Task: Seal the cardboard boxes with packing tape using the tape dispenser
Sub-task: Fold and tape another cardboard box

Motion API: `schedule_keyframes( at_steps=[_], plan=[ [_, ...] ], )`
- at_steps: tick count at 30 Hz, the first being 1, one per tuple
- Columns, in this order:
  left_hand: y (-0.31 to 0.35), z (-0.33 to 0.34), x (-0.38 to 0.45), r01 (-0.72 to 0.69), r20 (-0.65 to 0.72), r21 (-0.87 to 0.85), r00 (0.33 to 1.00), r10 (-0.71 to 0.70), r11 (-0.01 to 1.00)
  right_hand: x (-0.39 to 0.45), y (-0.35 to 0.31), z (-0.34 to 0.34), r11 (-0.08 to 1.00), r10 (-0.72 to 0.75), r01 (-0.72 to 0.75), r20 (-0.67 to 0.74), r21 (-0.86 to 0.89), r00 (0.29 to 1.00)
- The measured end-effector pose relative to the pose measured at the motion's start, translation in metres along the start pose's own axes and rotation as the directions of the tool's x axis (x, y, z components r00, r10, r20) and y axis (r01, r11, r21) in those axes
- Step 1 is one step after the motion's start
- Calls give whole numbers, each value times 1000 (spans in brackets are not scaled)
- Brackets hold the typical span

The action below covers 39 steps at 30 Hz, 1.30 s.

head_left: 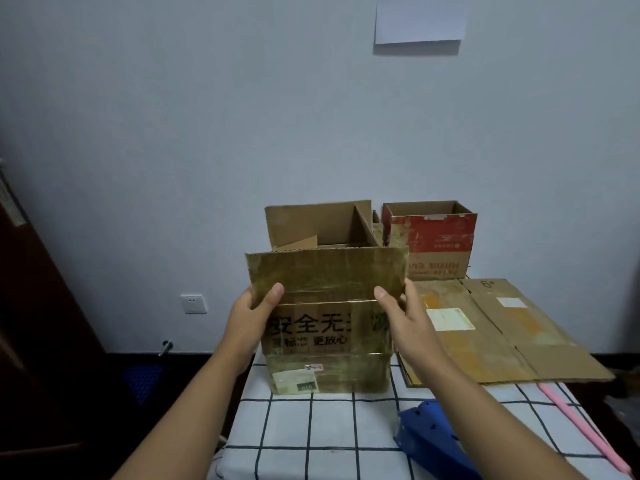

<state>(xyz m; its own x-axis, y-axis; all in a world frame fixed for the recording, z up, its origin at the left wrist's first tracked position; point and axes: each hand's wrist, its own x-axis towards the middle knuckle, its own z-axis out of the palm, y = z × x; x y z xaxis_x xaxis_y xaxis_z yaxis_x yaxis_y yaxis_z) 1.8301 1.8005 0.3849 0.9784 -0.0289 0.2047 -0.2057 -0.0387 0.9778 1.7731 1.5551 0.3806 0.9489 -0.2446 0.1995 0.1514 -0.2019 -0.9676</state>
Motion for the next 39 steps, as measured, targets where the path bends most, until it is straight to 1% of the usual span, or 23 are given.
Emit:
schedule_keyframes(
  at_steps=[4,7,9,11,13,17,19,21,22,27,31,35,39],
  plan=[
    [6,2,-2,-100,-39,-37,994,98,994,17,-17,-13,996,-64,62,28,60,998],
    [9,2,-2,-125,-31,-41,992,124,991,36,-26,-23,993,-110,104,93,63,990],
    [11,2,-3,-123,-28,-34,992,122,992,44,-25,-25,995,-88,80,150,63,985],
    [10,2,-2,-124,-35,-11,992,124,992,48,-19,-26,999,-52,49,194,20,980],
    [7,1,0,-114,-50,17,992,115,993,49,-12,-27,999,-19,27,205,-38,979],
    [3,1,2,-69,-75,96,994,76,993,47,-9,-29,996,-51,64,187,-66,981],
    [3,2,2,-54,-90,105,994,64,993,46,-7,-27,994,-32,54,221,-96,975],
    [4,2,3,-44,-103,110,993,56,993,46,-4,-27,995,-30,53,251,-87,968],
    [5,2,4,-39,-107,113,993,51,993,45,-4,-27,996,-30,49,242,-71,970],
    [8,5,6,-28,-162,121,986,48,992,42,-1,-20,999,-34,32,101,14,994],
    [9,8,12,-6,-218,157,975,41,988,42,3,-14,999,30,-31,23,36,999],
    [11,10,18,1,-275,220,959,61,975,44,3,-12,998,57,-56,-22,33,998],
    [7,12,24,-3,-300,294,949,95,956,47,6,-10,998,66,-65,-54,22,996]
  ],
)
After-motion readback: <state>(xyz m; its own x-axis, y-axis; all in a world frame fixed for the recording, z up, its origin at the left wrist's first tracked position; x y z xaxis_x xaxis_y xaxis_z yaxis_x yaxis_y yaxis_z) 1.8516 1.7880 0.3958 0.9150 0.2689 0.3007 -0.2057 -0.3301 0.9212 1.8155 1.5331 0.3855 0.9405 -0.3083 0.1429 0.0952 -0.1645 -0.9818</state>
